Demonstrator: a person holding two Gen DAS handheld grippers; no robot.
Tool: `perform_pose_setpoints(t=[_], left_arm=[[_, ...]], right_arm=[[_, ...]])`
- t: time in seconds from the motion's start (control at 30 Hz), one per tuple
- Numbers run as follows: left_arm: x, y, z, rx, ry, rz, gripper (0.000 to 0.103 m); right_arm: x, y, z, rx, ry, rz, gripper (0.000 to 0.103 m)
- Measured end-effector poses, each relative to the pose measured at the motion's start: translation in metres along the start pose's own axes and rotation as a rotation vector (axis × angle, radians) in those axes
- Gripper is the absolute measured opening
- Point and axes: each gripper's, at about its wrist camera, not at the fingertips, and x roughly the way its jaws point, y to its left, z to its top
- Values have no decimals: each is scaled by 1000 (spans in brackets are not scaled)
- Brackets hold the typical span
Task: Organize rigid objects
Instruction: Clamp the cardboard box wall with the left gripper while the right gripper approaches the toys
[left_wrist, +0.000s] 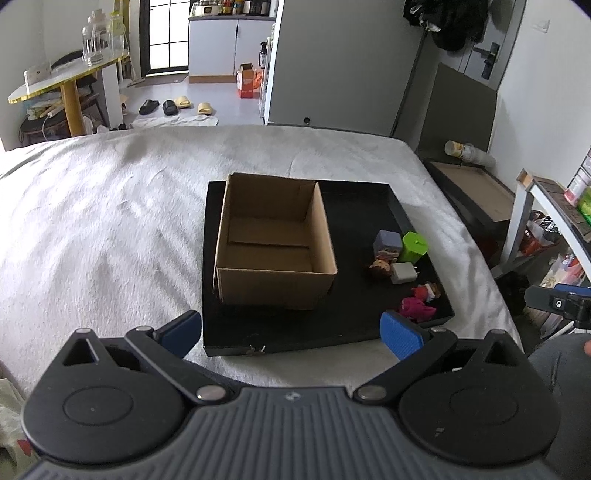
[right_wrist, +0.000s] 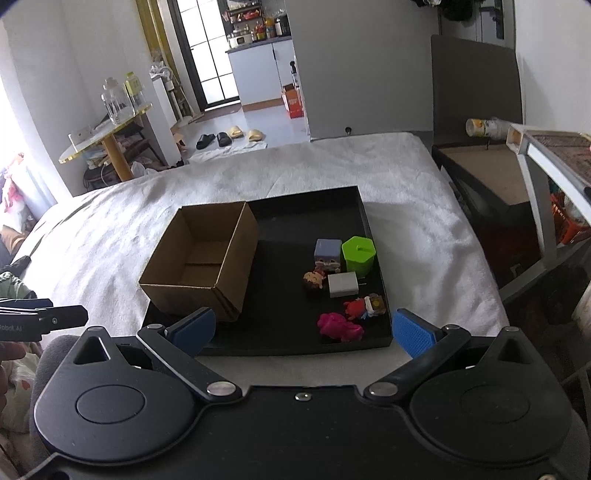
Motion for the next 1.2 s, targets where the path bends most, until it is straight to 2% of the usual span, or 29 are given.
perform_pose_setpoints(t=[0.5,0.83,0.93,1.2], left_arm=[[40,18,22,-32,48,22,101],[70,36,39,-79,72,46,100],[80,42,43,-96,76,53,96],[112,58,51,-133,112,72,78]], right_arm=[[44,-15,14,23,87,-11,103],[77,-26,20,84,158,-4,96],[88,-29,23,107,178,3,95],[119,-40,28,187,235,-10,93]])
